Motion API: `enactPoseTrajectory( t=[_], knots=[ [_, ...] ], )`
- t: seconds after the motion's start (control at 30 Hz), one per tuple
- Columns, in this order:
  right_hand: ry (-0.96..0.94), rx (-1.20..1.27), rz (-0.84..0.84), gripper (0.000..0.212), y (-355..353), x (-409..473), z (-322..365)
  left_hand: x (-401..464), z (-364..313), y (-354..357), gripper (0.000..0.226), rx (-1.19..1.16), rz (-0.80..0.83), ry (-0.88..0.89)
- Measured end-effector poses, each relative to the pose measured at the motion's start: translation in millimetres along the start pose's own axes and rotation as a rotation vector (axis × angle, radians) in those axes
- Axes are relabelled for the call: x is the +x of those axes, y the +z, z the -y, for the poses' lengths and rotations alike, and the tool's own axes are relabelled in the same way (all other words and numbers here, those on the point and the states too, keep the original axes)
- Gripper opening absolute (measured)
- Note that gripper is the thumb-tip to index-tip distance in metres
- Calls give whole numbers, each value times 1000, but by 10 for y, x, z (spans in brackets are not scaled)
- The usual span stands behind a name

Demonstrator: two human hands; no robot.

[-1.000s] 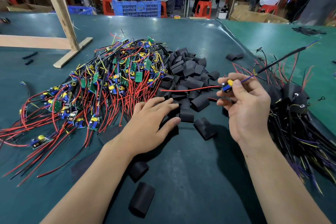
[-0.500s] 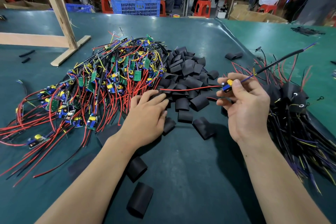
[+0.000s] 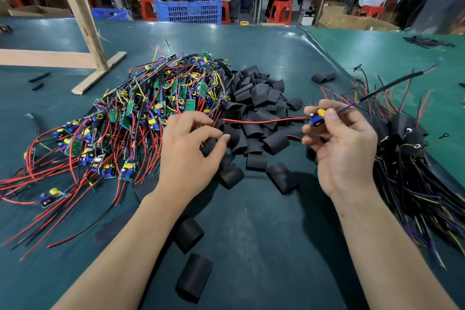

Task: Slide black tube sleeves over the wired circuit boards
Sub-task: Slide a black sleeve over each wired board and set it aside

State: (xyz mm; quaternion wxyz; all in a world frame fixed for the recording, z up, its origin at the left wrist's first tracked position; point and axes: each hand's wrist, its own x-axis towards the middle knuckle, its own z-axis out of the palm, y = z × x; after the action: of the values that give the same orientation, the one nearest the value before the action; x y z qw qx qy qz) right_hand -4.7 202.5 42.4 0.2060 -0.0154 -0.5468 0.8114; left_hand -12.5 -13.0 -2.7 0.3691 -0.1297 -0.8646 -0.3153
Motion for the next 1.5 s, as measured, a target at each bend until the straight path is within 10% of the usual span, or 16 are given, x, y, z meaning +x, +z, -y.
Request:
enactPoseTrajectory(
  t=[0.2, 0.5, 0.93, 1.13, 1.27, 1.5],
  knots=[
    [9, 9, 3, 22, 17, -7, 3, 6, -69, -47, 14, -308, -104, -195],
    [18, 50, -9, 22, 10, 6, 23, -14, -91, -56, 21, -423, -168, -17],
    [-22, 38, -40, 8, 18, 59, 10, -16, -42, -115, 25, -299, 240, -48],
    [25, 11, -18, 12, 16, 65, -62, -7, -4, -171, 63, 1, 387, 1],
    [28, 8, -3, 14, 4, 70, -83, -40, 16, -165, 81, -201, 579, -86],
    [42, 21, -5, 12, -15, 74, -68, -6, 209, -354, 74, -82, 564, -82]
  ],
)
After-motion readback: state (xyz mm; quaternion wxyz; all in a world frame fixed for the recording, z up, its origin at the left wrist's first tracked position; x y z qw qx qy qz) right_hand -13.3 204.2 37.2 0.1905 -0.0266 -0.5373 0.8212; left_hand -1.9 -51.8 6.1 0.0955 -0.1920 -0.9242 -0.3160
